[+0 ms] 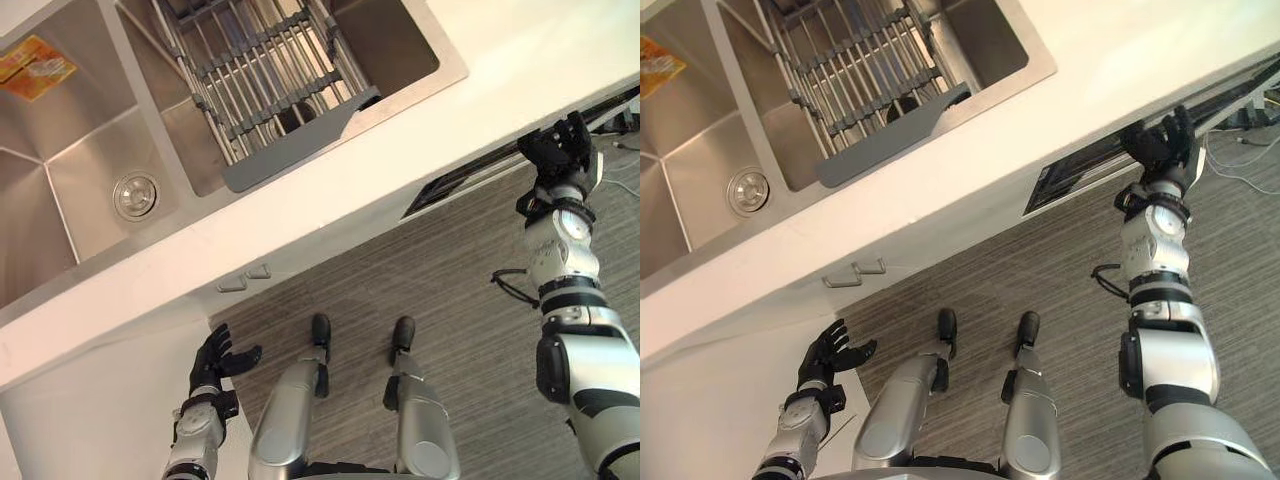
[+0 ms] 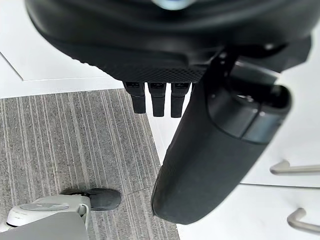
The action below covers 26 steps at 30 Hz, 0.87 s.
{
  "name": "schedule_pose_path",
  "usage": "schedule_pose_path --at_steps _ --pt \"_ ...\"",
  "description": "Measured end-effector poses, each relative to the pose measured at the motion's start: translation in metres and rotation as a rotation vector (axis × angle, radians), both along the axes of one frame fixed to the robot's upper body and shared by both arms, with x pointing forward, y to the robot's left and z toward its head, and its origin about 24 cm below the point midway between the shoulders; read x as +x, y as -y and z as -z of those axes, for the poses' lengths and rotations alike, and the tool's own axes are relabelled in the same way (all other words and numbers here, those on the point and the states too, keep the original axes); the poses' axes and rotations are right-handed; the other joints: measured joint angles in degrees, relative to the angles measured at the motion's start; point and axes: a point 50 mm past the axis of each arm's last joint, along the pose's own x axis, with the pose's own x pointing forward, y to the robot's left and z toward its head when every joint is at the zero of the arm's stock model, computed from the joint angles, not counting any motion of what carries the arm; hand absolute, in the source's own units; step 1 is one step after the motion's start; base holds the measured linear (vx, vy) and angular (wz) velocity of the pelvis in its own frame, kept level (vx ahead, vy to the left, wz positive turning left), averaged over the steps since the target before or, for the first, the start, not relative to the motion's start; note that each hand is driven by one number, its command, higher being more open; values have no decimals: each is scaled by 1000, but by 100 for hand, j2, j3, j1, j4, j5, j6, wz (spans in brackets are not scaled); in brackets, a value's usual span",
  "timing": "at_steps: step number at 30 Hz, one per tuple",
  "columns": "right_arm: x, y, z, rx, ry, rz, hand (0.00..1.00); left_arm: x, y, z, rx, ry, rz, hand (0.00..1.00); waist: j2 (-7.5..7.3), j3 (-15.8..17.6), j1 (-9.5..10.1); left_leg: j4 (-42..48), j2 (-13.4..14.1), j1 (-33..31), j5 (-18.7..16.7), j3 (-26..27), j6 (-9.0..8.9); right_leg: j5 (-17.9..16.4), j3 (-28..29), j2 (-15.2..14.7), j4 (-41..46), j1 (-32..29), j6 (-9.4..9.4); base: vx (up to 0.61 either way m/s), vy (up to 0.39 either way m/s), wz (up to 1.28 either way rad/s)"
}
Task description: Walk over to the sink, pick up the cup, carry it to the dishwasher, place the cup inside the dishwasher, then close the dishwasher door
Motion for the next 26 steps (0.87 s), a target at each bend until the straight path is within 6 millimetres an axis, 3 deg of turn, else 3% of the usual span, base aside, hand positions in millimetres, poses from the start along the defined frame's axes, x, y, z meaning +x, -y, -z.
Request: schedule_pose_path --at_steps 5,8,10,13,14,15,17,22,26 --pt "-3 7 5 -26 -52 19 90 1 -1 -2 -6 13 -12 90 1 1 9 -25 -13 99 28 -123 -7 -16 -114 1 -16 165 -20 -39 4 12" --pt "-14 11 22 -88 -84 0 90 1 -2 -2 -14 16 -22 90 -8 -3 37 -144 -4 308 54 -184 -32 -81 -178 11 4 341 -43 -12 -8 11" --pt "-27 8 42 -142 -109 -31 90 -1 -2 -1 -14 11 -25 90 -35 -20 27 -255 -7 445 83 -242 -81 -160 -250 9 39 444 -33 32 -17 17" --pt "-58 -8 103 -146 -230 -109 90 -6 -4 2 -15 -8 -30 90 -210 -132 -12 -467 2 705 151 -348 -114 -279 -369 21 59 651 -33 91 -30 19" --pt "-74 -17 132 -130 -300 -136 90 -10 -4 3 -16 -18 -31 90 -306 -211 -43 -541 5 813 161 -390 -129 -343 -437 22 72 756 -23 92 -25 19" --pt "-83 -21 146 -121 -339 -150 90 -11 -4 4 -17 -24 -29 90 -360 -258 -61 -559 5 863 160 -398 -134 -375 -467 21 81 805 -19 114 -22 19" --pt "-123 -31 195 -77 -492 -187 90 -20 -5 9 -26 -52 -22 90 -557 -524 -78 -635 -5 1036 146 -403 -154 -508 -498 -4 156 931 1 112 -6 10" --pt "-192 -33 246 -61 -714 -196 90 -36 -15 14 -4 -99 -3 90 -758 -1044 -218 -853 -61 1419 145 -469 -153 -683 -593 -84 250 1213 59 59 11 9" --pt "-215 -36 259 -83 -799 -227 90 -49 -20 18 19 -148 31 90 -742 -1360 -232 -992 -60 1571 160 -496 -158 -710 -615 -87 246 1308 63 0 0 0"
